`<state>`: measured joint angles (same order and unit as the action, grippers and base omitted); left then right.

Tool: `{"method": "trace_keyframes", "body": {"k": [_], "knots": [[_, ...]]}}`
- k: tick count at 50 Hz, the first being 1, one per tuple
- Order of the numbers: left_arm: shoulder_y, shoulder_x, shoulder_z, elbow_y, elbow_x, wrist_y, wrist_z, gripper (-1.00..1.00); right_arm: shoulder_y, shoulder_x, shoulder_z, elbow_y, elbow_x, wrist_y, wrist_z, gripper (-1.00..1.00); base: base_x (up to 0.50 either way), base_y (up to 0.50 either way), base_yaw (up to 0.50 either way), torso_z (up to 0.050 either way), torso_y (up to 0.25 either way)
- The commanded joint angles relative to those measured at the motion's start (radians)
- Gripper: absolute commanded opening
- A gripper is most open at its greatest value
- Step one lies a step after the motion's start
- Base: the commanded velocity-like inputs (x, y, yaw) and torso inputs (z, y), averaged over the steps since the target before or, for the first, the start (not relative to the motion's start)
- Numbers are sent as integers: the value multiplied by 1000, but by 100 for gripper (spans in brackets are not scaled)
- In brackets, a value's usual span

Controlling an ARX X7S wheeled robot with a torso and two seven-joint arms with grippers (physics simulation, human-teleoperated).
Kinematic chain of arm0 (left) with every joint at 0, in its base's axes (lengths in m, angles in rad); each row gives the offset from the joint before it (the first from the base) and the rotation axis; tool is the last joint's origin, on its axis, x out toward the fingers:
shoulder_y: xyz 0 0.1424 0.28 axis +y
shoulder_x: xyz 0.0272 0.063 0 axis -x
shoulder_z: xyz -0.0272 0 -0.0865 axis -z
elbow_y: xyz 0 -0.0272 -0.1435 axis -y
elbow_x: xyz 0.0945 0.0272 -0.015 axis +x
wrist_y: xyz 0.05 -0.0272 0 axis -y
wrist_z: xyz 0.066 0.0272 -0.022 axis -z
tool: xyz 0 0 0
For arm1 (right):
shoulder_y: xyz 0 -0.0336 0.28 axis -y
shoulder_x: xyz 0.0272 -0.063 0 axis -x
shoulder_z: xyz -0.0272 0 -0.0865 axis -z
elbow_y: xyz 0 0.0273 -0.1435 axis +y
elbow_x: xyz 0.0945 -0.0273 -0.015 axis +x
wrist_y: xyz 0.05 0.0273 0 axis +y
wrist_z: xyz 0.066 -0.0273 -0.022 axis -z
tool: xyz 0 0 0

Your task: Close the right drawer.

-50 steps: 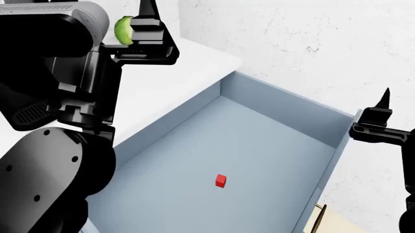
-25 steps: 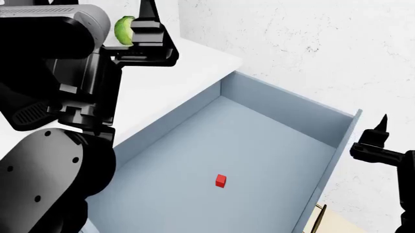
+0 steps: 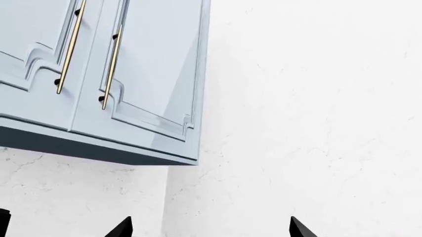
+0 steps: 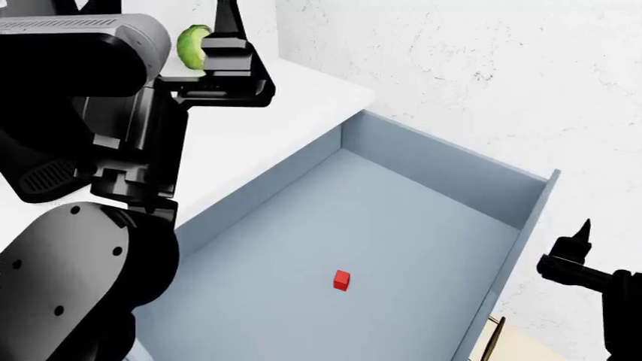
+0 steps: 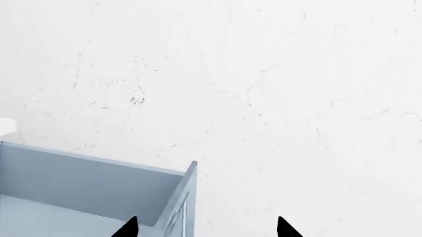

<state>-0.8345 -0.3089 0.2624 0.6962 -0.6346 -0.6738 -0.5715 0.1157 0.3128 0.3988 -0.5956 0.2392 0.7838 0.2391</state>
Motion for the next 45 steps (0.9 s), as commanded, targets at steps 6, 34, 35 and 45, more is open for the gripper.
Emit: {"method": "trace_keyframes", "body": {"k": [6,34,35,45], "knots": [[-10,-4,3,1,-9,-5,-8,100,-62,-38,7,109,-8,-130,-14,100,0,0,0,0,0],[-9,-15,5,-1,-14,4,-16,100,-90,-76,-20,326,-16,-293,-39,100,0,0,0,0,0],[-9,-15,3,1,-17,3,-16,100,-92,-74,-21,325,-15,-291,-41,100,0,0,0,0,0],[-3,-19,8,-5,-13,12,-15,100,-96,-79,-20,383,-13,-331,-44,100,0,0,0,0,0]]}}
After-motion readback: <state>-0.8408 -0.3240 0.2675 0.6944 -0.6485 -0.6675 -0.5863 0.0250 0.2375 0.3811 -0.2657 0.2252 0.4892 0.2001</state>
